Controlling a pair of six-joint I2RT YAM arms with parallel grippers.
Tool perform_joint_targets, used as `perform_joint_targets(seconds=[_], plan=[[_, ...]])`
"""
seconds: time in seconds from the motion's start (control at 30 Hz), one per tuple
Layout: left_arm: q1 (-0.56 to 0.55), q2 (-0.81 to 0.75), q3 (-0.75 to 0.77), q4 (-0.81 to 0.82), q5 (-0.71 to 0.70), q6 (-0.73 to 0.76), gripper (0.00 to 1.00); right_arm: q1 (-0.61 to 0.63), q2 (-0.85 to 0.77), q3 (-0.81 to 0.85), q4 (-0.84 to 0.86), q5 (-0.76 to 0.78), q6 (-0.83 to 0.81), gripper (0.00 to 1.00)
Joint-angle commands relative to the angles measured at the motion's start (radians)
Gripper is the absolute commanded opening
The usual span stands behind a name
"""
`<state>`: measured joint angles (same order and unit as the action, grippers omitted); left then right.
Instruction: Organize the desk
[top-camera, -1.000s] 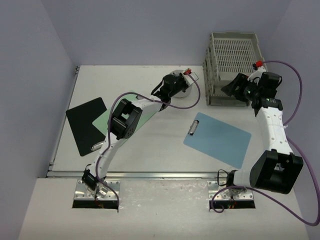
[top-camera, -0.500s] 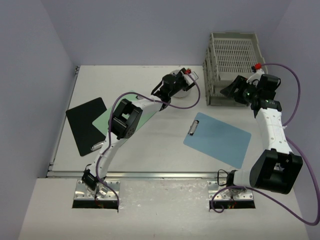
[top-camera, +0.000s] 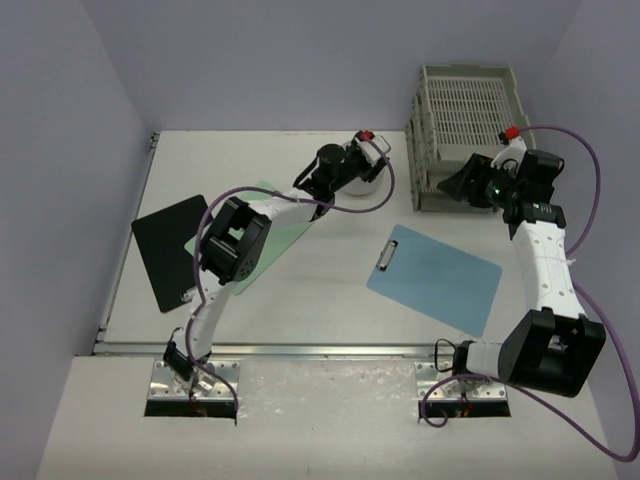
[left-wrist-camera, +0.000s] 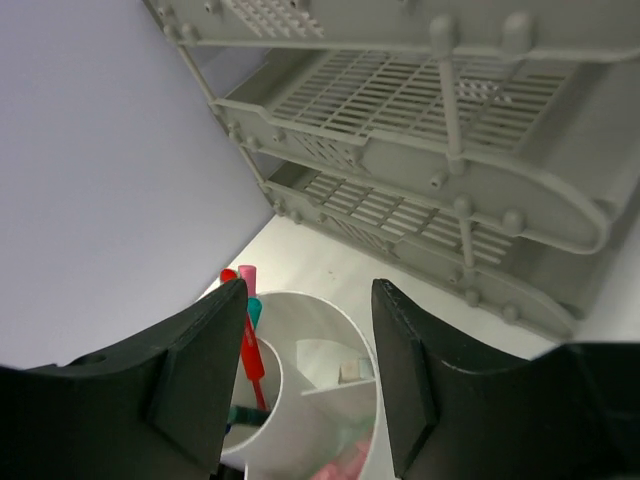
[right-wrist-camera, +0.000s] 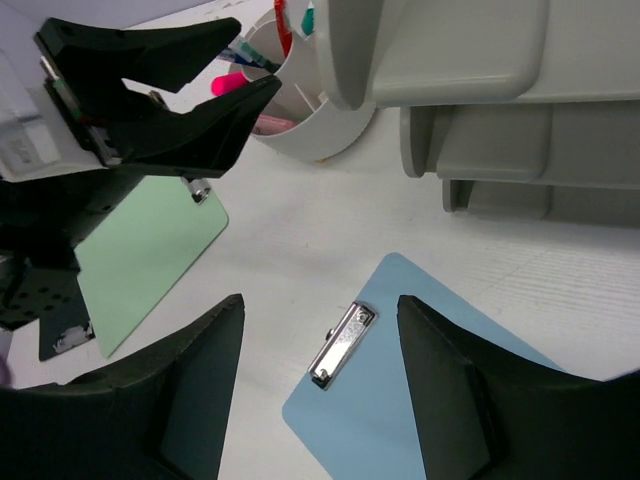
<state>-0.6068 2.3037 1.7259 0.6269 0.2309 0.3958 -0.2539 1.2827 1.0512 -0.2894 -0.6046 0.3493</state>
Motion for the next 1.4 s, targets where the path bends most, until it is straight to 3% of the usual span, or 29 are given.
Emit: perform_joint_targets(seconds=[0.0, 0.17, 0.23, 0.37, 0.43, 0.53, 0.67, 0.8, 0.87, 1.0, 1.1, 1.2, 1.3, 1.37], plan=[[-0.008, -0.296, -0.136, -0.039, 0.007, -0.149, 0.5, -0.001, -0.046, 0.035, -0.063, -0.084, -0.133, 0.63], [0.002, -0.516, -0.297, -0.313, -0.01, -0.237, 0.51, 0.021, -0.063, 0.027, -0.161, -0.159, -0.339, 0.7], [0.011, -0.593, -0.329, -0.419, 0.013, -0.269, 0.54, 0.026, -0.063, 0.037, -0.224, -0.201, -0.431, 0.78], [0.041, -0.743, -0.417, -0.658, 0.1, -0.316, 0.59, 0.042, -0.047, 0.092, -0.364, -0.304, -0.652, 0.81], [0.065, -0.812, -0.448, -0.78, 0.215, -0.294, 0.62, 0.089, -0.032, 0.125, -0.45, -0.332, -0.853, 0.82], [0.096, -0.875, -0.476, -0.943, 0.359, -0.242, 0.64, 0.2, -0.004, 0.16, -0.563, -0.269, -1.093, 0.84], [0.163, -0.918, -0.529, -1.006, 0.53, -0.245, 0.64, 0.345, 0.017, 0.124, -0.641, -0.135, -1.501, 0.84], [0.215, -0.967, -0.62, -0.957, 0.512, -0.323, 0.62, 0.458, 0.083, 0.133, -0.622, -0.021, -1.62, 0.8], [0.223, -1.002, -0.654, -0.926, 0.464, -0.356, 0.61, 0.476, 0.142, 0.175, -0.626, -0.013, -1.572, 0.79], [0.227, -1.057, -0.731, -0.862, 0.324, -0.424, 0.61, 0.526, 0.27, 0.261, -0.51, 0.116, -1.125, 0.73], [0.23, -1.076, -0.739, -0.866, 0.236, -0.459, 0.62, 0.53, 0.316, 0.282, -0.459, 0.21, -0.647, 0.64], [0.234, -1.087, -0.741, -0.871, 0.158, -0.497, 0.64, 0.534, 0.322, 0.258, -0.458, 0.272, -0.246, 0.63], [0.237, -1.092, -0.738, -0.888, 0.055, -0.542, 0.65, 0.554, 0.331, 0.227, -0.47, 0.49, 0.13, 0.57], [0.238, -1.098, -0.742, -0.894, 0.001, -0.558, 0.66, 0.556, 0.351, 0.223, -0.488, 0.556, 0.249, 0.66]])
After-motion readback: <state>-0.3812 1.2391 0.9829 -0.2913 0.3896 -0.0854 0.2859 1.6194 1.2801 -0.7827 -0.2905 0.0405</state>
